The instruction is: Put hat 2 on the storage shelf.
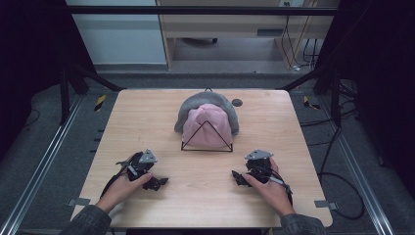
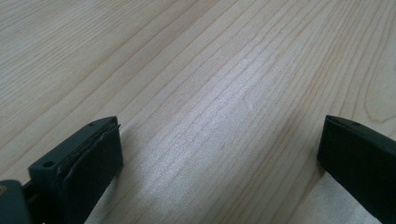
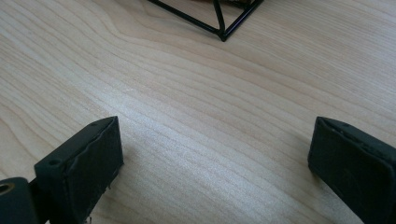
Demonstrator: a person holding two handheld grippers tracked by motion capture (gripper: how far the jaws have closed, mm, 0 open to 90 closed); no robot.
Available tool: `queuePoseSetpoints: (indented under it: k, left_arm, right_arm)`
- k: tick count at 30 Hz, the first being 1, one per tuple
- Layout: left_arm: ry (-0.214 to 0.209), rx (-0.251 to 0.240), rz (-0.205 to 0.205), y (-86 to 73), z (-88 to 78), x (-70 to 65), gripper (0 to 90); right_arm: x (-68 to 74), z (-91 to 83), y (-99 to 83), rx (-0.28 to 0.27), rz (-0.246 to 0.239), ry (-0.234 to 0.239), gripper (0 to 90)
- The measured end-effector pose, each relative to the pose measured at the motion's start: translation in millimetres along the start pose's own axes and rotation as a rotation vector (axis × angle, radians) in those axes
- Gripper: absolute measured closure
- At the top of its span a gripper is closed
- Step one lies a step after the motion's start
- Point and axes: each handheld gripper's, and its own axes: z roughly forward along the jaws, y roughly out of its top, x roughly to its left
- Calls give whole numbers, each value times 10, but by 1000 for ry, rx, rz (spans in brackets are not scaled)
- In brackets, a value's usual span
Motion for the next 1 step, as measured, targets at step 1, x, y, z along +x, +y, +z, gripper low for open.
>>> queuePoseSetpoints:
  k: [1]
  left_arm:
    - [0,0,0,0,0,0,0]
  right_arm:
    - [0,0,0,0,0,0,33]
